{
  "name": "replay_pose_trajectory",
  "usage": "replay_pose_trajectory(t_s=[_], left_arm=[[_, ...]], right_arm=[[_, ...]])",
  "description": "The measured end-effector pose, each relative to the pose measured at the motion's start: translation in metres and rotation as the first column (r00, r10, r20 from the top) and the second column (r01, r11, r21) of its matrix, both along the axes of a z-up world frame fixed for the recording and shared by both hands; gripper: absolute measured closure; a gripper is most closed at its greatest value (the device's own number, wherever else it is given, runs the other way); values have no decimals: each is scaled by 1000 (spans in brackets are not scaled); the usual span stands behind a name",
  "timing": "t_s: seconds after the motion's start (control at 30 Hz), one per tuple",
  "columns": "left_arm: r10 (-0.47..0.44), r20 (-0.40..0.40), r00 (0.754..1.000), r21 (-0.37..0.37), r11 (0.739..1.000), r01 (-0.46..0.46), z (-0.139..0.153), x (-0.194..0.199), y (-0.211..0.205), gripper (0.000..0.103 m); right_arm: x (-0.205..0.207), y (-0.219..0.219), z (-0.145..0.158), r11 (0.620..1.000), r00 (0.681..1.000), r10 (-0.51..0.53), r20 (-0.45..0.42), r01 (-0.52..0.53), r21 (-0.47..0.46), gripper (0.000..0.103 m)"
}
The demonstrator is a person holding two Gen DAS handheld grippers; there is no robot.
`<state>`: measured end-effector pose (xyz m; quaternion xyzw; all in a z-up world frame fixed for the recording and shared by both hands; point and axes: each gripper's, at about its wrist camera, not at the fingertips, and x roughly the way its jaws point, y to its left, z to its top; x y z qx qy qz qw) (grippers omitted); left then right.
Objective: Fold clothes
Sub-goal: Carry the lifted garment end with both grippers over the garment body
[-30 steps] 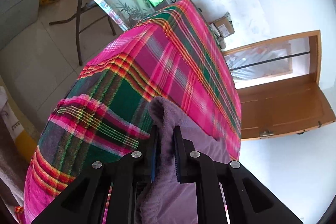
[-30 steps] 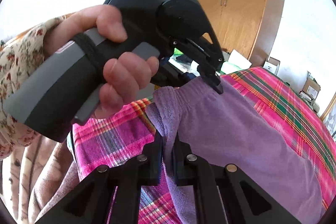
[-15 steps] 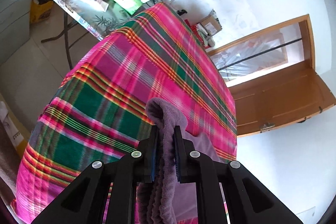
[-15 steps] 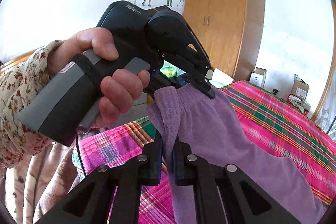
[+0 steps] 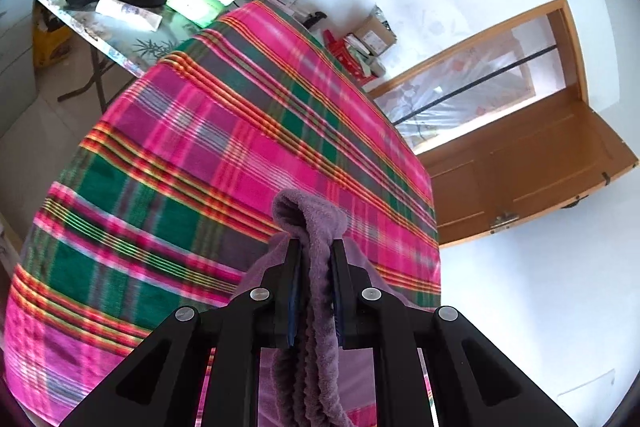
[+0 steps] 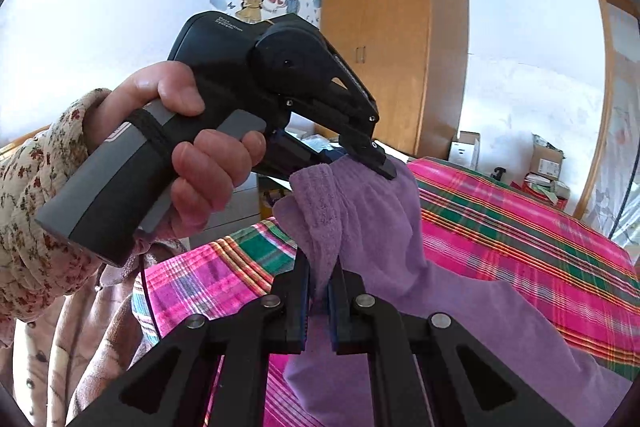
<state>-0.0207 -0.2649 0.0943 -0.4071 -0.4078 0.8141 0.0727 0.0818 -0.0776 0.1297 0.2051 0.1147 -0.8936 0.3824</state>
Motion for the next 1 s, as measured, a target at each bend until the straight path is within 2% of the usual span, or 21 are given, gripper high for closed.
replay_pose_trajectory(t_s=[0.37,1.0], left_arm=[[-75,1,997,-25,997,75,9,-20,43,89],[-146,125,981,-42,987,152,-21,-51,92,89]], right_arm=[[-10,40,-4,997,998,-63,30,64,-33,96],[-25,85,-33,990,981,-132,140,138,-38,95]])
